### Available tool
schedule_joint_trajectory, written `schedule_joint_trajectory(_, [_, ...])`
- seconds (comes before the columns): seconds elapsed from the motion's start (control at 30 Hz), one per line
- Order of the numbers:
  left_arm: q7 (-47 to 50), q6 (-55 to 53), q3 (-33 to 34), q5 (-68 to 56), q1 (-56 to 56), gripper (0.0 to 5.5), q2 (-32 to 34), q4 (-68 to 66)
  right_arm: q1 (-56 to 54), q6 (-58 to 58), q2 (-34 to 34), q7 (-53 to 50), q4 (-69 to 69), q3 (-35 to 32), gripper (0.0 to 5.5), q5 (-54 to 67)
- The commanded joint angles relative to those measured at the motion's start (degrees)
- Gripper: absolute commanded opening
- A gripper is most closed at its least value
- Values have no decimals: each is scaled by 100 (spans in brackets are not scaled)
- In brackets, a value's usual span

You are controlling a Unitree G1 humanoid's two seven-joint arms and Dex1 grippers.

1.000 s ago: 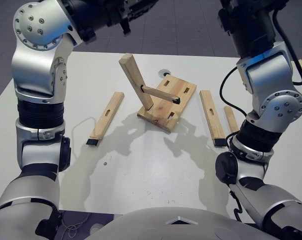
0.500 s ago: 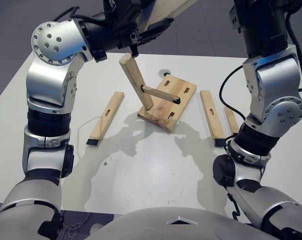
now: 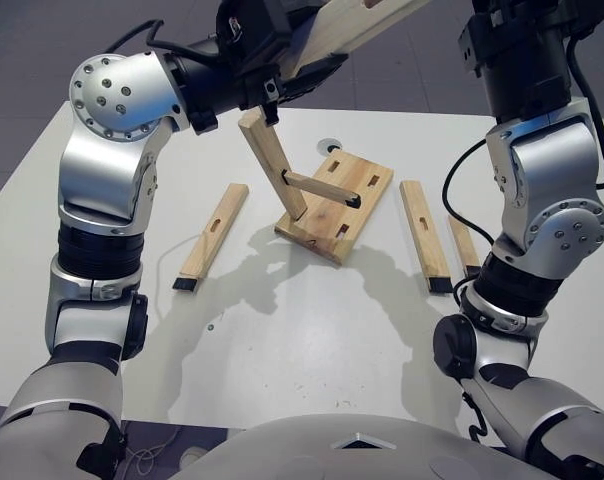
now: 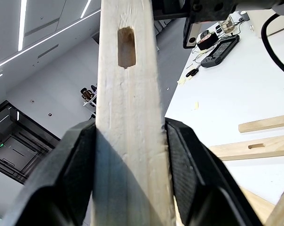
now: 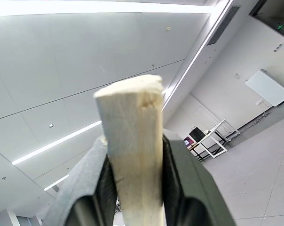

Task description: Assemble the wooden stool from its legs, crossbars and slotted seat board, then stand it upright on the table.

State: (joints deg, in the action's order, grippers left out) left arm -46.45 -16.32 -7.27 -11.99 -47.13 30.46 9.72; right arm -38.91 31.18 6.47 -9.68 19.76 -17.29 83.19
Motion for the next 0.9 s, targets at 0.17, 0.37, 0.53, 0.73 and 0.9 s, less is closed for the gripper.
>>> schedule_joint_trajectory(0.17, [44,-19,-32,125,38,242,-20,76,73,-231,-138,-105,158,100,108,64])
schedule_joint_trajectory(0.37, [689,-1760,1453,-1957,-662,341,-626,-50,207,-514,-97,-122,136,-33,103,-253])
schedule_joint_trajectory(0.53, [1321,-2202,2400,-2725,-1042,414,-601,-927,428,-814,199,-191,26,-469,102,-605])
schedule_joint_trajectory(0.73, [1647,-1259,1335,-937,-196,514,-163,-1747,745,-869,709,-34,-58,-538,102,-1468])
schedule_joint_trajectory(0.9, [1627,-761,770,-282,694,540,-389,-1797,1109,-848,1150,385,91,-246,102,-2569])
